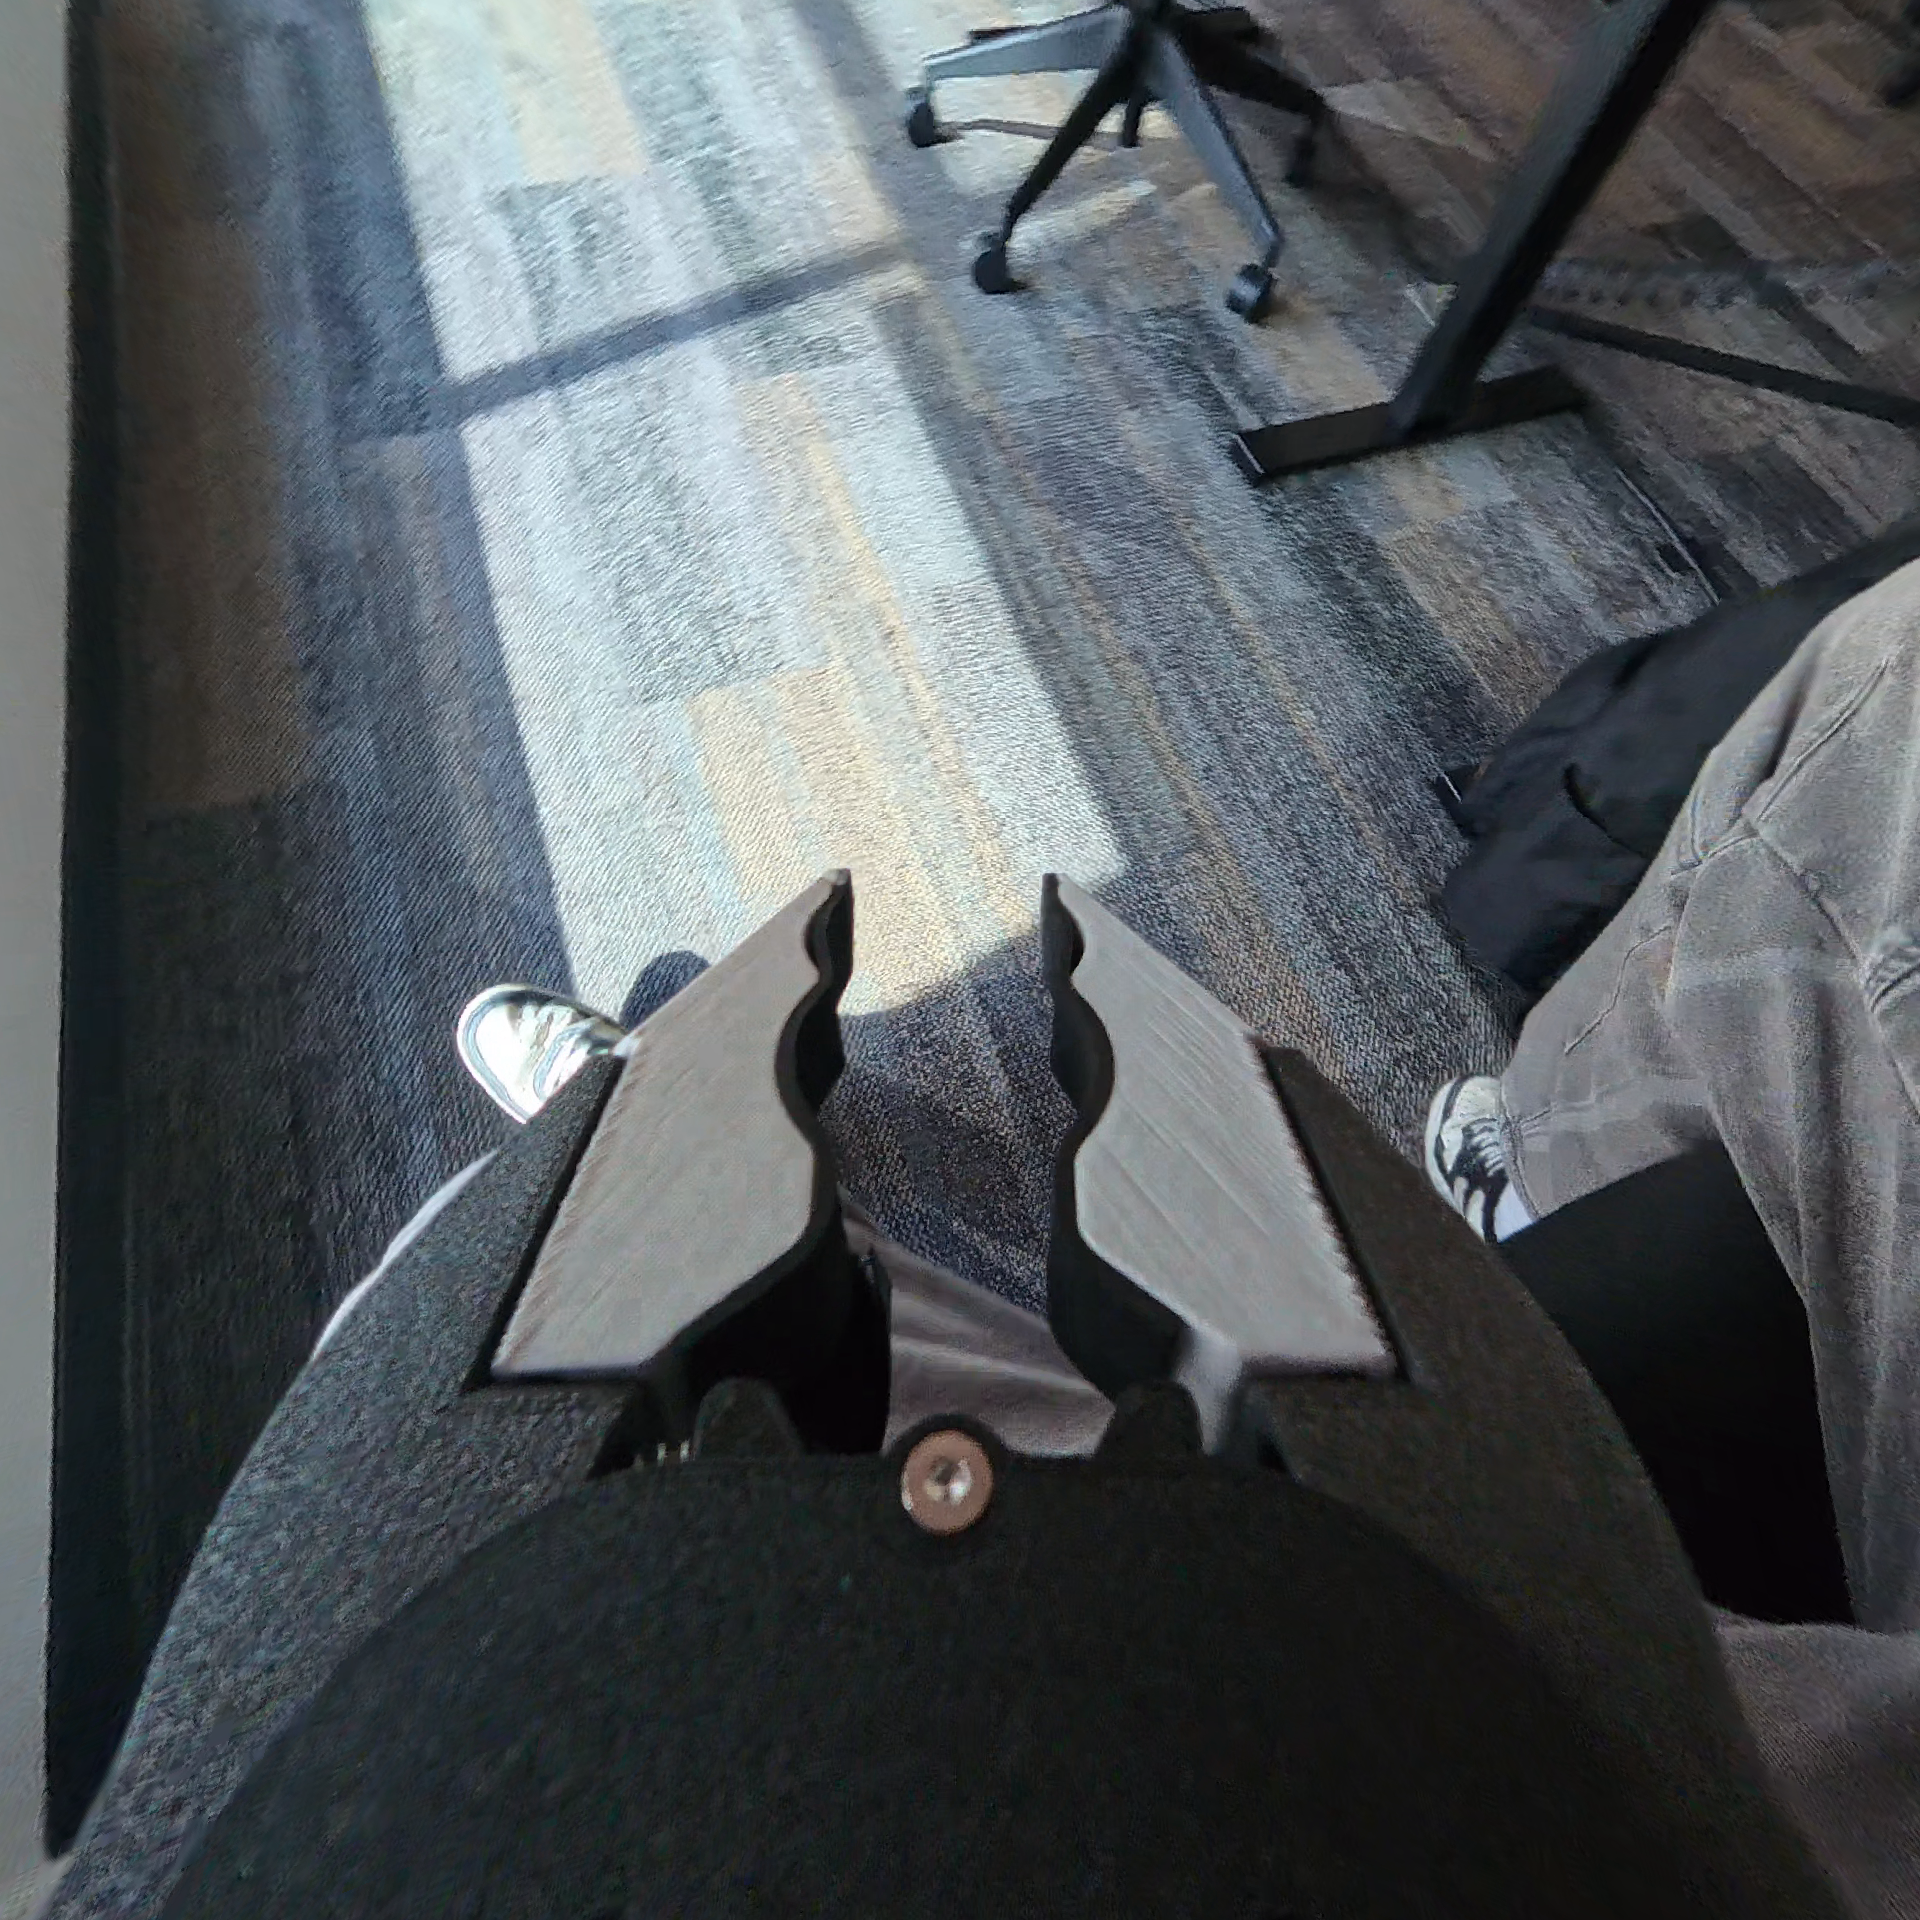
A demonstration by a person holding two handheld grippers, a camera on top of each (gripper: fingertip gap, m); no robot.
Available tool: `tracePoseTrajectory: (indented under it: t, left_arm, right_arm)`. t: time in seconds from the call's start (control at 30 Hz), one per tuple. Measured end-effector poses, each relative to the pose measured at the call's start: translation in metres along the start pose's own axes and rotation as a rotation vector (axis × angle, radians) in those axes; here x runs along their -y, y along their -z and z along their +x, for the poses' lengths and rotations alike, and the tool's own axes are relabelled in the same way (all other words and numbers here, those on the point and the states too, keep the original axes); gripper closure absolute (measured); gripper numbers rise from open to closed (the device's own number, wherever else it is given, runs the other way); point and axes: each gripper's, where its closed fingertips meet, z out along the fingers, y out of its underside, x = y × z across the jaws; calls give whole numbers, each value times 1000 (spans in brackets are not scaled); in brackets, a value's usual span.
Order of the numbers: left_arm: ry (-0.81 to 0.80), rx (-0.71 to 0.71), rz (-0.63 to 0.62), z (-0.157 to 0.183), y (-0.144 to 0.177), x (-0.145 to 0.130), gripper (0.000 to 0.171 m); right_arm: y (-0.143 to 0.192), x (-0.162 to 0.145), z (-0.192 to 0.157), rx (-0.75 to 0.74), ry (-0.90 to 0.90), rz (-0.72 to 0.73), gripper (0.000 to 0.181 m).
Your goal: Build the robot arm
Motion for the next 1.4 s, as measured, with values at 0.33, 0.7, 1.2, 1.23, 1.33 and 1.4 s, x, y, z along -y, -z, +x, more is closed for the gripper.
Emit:
tracePoseTrajectory:
  t: [0.33, 0.7, 1.2, 1.23, 1.33, 1.4]
  left_arm:
    - [175, 162, -11, -182, -29, 17, 136]
    - [357, 433, -316, -405, -172, -186, 137]
    - [727, 720, -784, -391, -19, -633, 141]
    - [744, 724, -825, -379, -1, -650, 142]
    - [762, 731, -895, -354, 30, -681, 142]
    - [779, 723, -906, -343, 34, -690, 142]
  right_arm:
    - [-260, 52, 28, 300, 225, -121, 126]
    - [-325, 39, 56, 351, 118, -249, 124]
    - [-417, 25, 65, 325, 66, -396, 124]
    - [-419, 23, 62, 326, 75, -407, 124]
    - [-428, 29, 48, 350, 97, -406, 125]
    - [-432, 30, 39, 366, 116, -408, 125]
